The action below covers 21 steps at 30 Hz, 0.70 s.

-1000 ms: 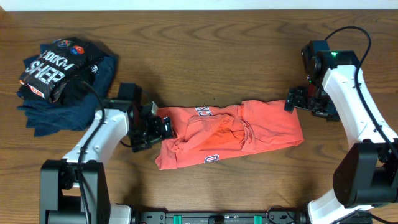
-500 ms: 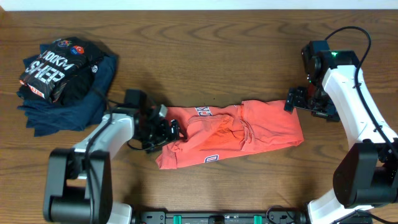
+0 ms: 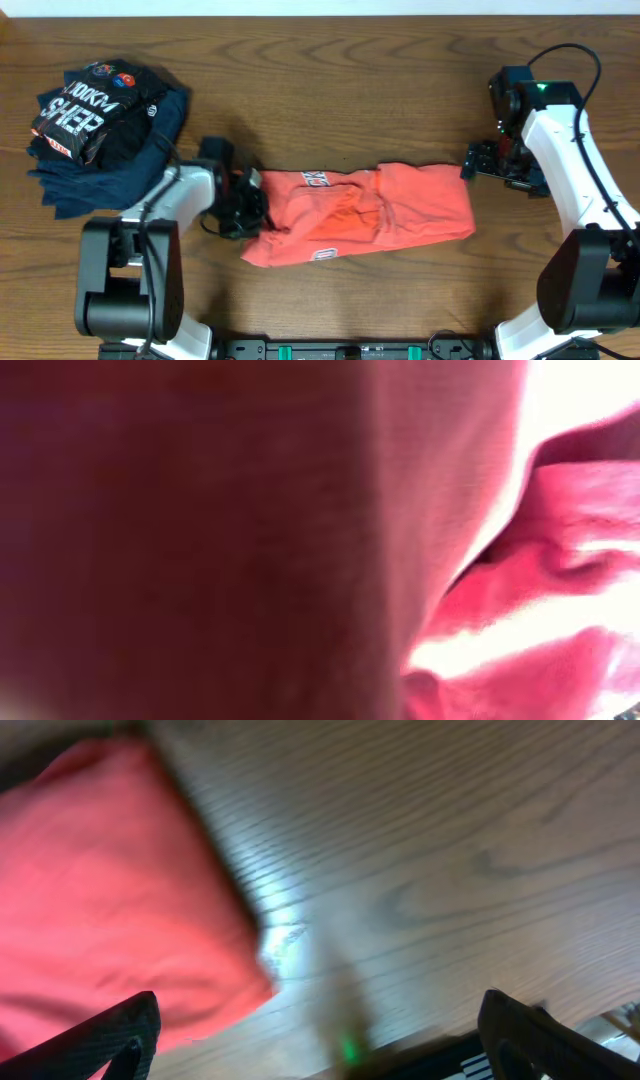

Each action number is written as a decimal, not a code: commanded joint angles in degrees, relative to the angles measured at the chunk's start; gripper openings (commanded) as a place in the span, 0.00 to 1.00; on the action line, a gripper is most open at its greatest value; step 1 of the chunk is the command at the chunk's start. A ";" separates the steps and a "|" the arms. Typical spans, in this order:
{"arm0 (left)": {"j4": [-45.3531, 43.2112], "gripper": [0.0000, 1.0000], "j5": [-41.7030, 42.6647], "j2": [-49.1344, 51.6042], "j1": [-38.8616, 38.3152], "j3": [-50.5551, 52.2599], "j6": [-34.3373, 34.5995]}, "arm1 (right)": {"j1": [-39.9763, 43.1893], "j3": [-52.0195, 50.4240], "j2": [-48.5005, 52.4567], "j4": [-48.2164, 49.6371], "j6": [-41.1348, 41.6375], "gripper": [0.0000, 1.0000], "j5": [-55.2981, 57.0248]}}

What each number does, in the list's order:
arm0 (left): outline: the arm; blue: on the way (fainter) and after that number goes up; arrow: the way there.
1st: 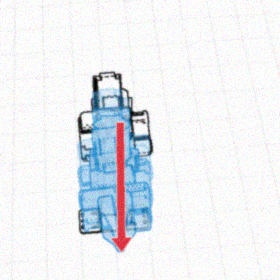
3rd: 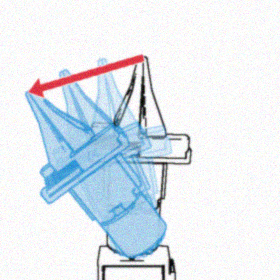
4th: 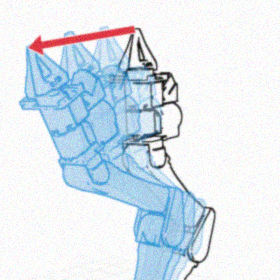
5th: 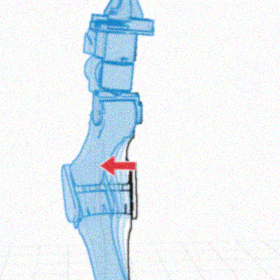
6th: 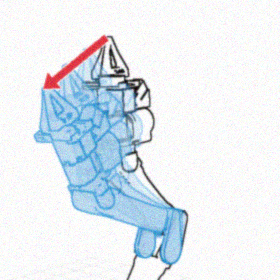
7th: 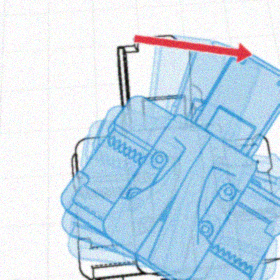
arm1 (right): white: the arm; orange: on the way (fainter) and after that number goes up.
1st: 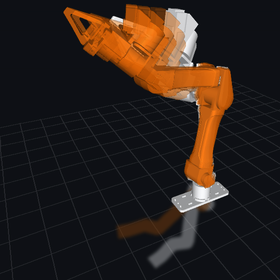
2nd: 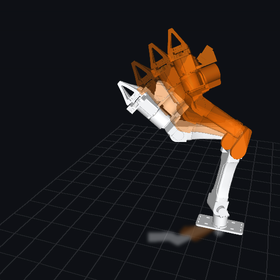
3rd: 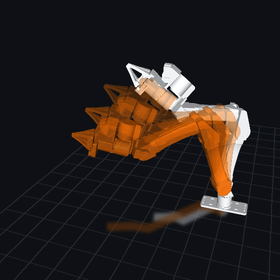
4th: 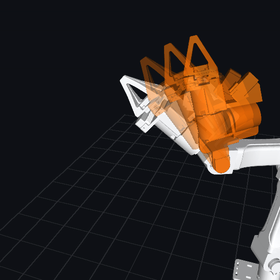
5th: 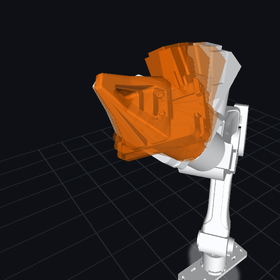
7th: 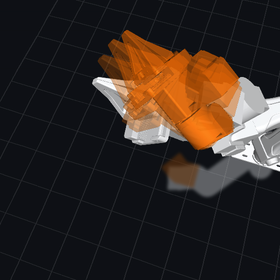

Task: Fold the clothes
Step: 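Grasp the strip's left end with the left gripper and fold it rightward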

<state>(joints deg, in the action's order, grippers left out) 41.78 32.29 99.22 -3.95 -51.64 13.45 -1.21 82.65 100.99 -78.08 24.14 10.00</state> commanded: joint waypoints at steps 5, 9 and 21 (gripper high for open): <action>10.10 0.06 -16.68 -2.58 5.05 -16.90 -0.70 | 2.82 0.37 0.02 -0.26 -1.46 0.99 1.16; 14.43 0.06 -18.18 -2.58 5.68 -24.35 -0.44 | 2.82 0.37 0.02 -0.74 -2.12 0.99 2.08; 13.99 0.06 -12.24 -2.56 -14.56 -29.99 1.70 | 2.80 0.37 0.02 -1.22 -2.40 0.99 1.99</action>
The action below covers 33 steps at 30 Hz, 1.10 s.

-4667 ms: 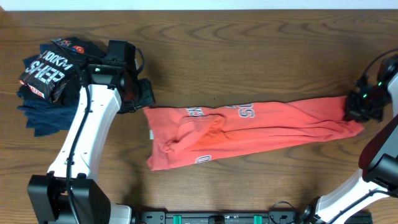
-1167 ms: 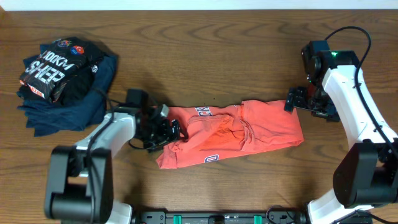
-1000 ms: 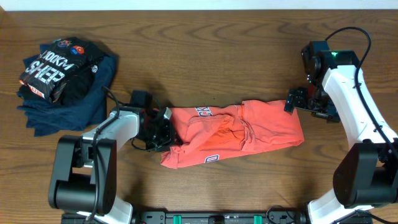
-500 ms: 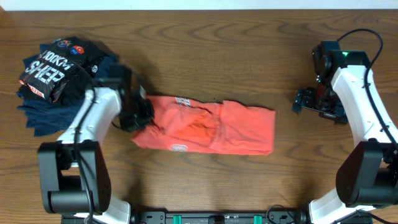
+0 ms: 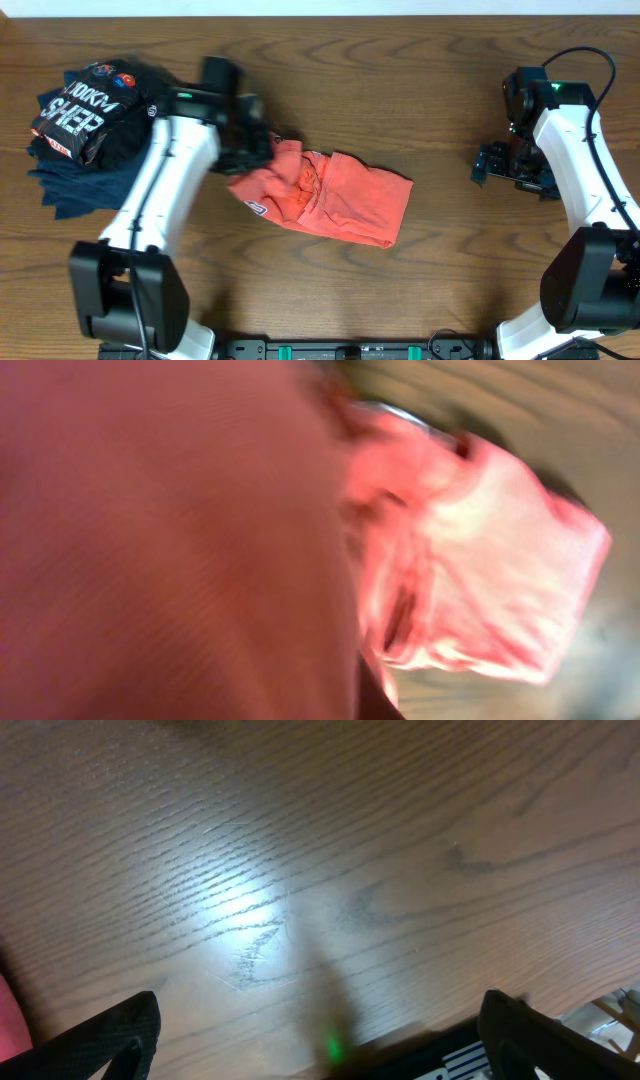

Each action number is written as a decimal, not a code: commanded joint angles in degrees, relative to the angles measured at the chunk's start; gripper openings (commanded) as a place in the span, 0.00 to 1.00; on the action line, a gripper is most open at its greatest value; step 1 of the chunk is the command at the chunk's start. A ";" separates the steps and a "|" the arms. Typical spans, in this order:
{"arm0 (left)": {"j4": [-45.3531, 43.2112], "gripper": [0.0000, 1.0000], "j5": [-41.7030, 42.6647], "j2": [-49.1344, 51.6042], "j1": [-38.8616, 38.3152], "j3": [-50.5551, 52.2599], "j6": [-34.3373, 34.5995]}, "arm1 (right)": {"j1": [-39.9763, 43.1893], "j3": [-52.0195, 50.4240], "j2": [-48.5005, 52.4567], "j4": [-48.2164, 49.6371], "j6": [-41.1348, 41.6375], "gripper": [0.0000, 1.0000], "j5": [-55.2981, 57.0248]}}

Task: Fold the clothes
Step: 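Grasp the strip's left end with the left gripper and fold it rightward, then lay the left end onto the folded bundle and press it down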

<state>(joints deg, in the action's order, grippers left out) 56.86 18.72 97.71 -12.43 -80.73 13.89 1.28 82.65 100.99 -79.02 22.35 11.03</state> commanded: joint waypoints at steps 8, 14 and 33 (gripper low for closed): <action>-4.52 0.06 -9.40 2.25 -24.59 -0.83 4.87 | 0.33 0.37 0.02 -0.35 -0.79 0.99 0.96; -4.26 0.07 -9.31 6.88 -31.01 -0.81 4.92 | 0.31 0.37 0.02 -0.59 -1.42 0.99 0.96; -9.88 0.56 -6.91 7.50 -34.05 -0.83 7.41 | 0.26 0.37 0.04 -0.44 -1.86 0.99 0.33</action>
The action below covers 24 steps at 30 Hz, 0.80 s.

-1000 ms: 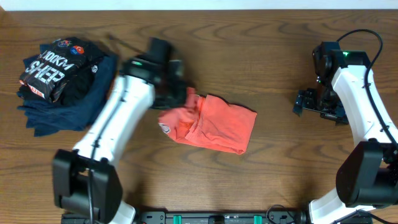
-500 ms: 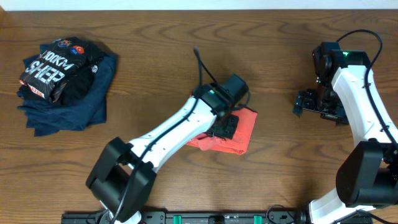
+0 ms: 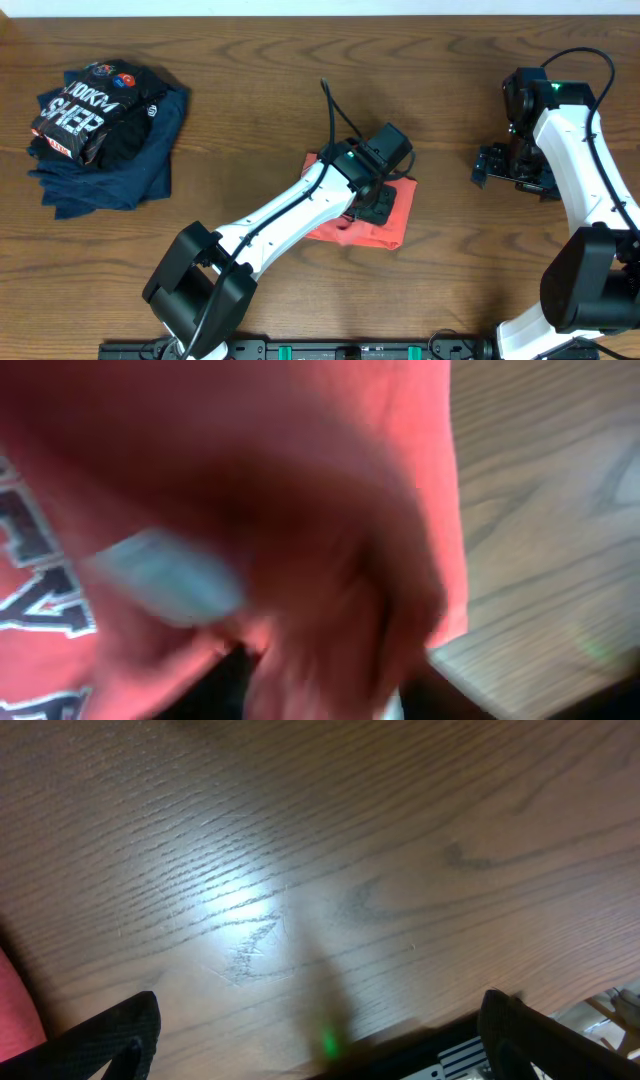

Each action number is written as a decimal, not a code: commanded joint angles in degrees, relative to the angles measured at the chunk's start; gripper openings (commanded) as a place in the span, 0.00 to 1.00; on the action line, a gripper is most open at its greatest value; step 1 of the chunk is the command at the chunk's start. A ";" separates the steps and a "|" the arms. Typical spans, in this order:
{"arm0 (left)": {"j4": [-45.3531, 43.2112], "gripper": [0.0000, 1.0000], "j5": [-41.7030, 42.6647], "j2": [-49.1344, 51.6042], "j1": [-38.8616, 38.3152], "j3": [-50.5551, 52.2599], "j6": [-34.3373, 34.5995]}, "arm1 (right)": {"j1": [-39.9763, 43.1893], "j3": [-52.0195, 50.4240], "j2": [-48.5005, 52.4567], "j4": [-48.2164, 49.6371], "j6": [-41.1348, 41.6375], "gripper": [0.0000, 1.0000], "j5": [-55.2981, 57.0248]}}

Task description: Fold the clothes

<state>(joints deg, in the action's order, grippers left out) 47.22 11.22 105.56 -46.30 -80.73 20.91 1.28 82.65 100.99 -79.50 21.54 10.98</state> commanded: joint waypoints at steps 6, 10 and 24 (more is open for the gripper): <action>0.22 0.57 -0.44 -3.45 0.33 -0.85 -6.60 | 0.15 0.37 0.04 0.15 -1.05 0.99 0.33; 1.81 0.57 -11.56 -9.68 3.04 -0.85 -6.91 | -0.09 0.37 0.04 1.49 -6.43 0.99 -4.28; 1.92 0.64 -11.76 -14.86 22.40 0.15 -4.11 | -7.32 0.37 0.04 14.38 -31.28 0.92 -52.94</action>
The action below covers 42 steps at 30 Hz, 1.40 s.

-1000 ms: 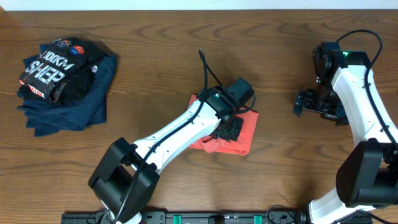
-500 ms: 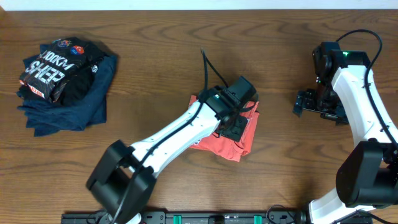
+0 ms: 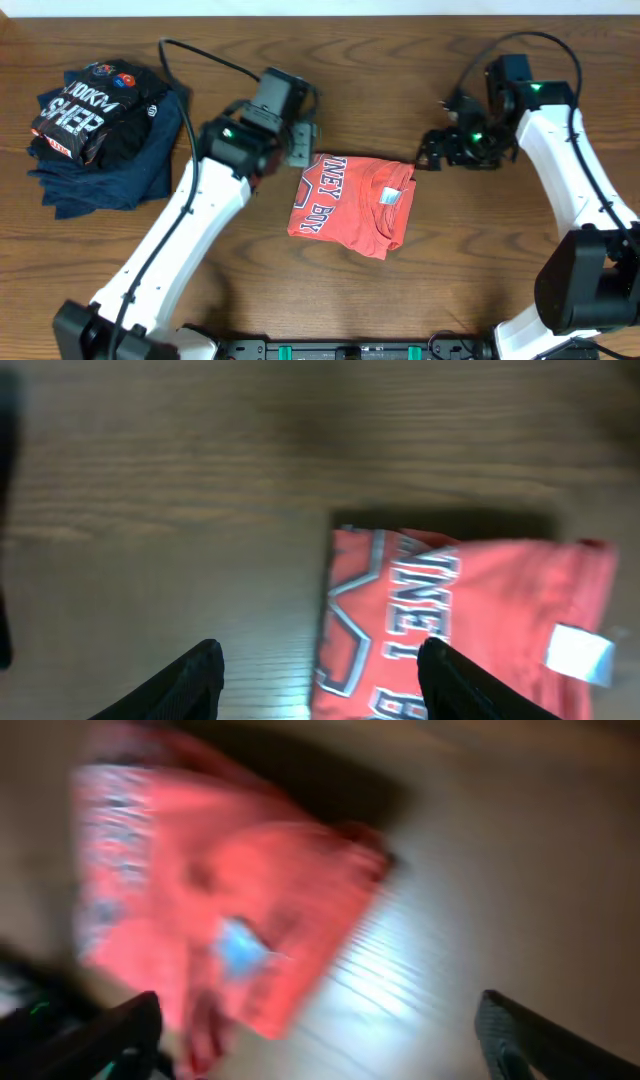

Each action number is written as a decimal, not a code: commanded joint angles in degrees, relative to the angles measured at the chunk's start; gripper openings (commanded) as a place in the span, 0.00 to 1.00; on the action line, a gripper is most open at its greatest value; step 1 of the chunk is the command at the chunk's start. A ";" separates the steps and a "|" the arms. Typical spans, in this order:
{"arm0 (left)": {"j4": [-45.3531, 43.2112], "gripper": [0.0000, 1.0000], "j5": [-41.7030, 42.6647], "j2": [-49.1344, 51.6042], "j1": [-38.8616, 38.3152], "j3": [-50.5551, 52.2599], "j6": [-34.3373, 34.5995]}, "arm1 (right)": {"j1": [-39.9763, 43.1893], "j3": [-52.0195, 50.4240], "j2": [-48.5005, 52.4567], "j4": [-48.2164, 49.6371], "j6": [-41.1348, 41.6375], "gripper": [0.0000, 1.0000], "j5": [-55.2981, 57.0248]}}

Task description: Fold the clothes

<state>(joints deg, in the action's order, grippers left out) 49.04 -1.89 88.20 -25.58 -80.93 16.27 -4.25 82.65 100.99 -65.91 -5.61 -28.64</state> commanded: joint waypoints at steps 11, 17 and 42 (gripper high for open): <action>-9.42 0.64 6.01 17.05 3.28 0.35 -1.25 | -9.49 -5.27 0.17 2.21 -4.09 0.74 -26.23; -12.59 0.67 8.66 22.71 3.28 0.35 -1.92 | -11.98 -13.70 0.17 9.09 -2.89 0.78 -27.78; 14.80 0.41 8.11 28.83 2.49 0.35 3.78 | -8.02 -23.37 0.17 40.26 4.07 0.98 22.45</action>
<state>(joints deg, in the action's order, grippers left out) 63.22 7.07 117.12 -22.65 -80.86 17.65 -13.13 58.65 100.97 -27.29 -1.93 -12.27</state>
